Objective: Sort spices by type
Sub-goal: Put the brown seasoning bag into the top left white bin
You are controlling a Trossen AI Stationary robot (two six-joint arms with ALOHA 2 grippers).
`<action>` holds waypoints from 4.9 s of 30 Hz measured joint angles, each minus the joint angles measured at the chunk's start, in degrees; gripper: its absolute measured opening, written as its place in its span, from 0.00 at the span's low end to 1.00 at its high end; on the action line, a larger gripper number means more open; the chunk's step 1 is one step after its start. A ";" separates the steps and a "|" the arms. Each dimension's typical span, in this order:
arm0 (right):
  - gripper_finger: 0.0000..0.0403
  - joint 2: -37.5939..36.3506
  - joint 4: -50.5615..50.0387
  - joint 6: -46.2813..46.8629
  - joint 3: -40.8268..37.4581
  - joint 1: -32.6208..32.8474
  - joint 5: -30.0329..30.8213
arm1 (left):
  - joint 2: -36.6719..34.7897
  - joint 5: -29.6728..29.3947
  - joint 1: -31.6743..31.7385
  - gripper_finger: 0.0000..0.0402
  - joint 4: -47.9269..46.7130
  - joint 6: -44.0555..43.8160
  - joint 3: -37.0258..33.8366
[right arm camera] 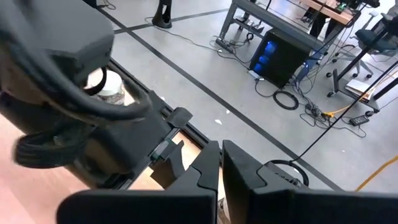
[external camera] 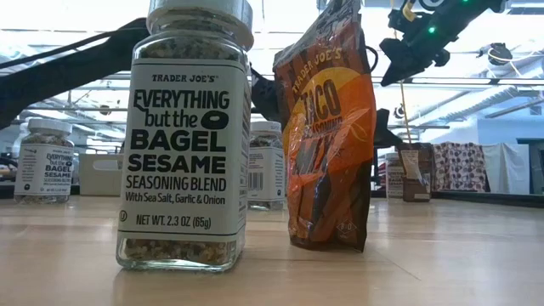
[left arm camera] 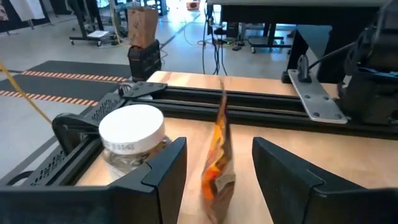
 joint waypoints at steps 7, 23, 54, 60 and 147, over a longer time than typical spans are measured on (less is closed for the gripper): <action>0.00 0.00 4.15 -3.08 0.00 -0.08 -1.34 | 1.33 2.16 1.47 0.47 -5.24 1.85 3.08; 0.00 0.04 3.46 -7.00 0.00 -3.55 -4.34 | 10.79 3.31 0.86 0.47 -13.28 4.68 18.95; 0.00 0.04 2.31 -5.52 0.00 -4.02 -4.33 | 10.36 4.80 0.86 0.01 -13.86 4.42 19.39; 0.00 -0.11 2.18 -5.95 0.00 -3.98 -4.21 | 7.73 7.10 0.00 0.01 -21.83 5.18 19.39; 0.00 -3.85 -0.62 0.30 0.00 9.64 -2.80 | -97.08 -59.99 -0.06 0.00 -78.03 -31.57 -68.84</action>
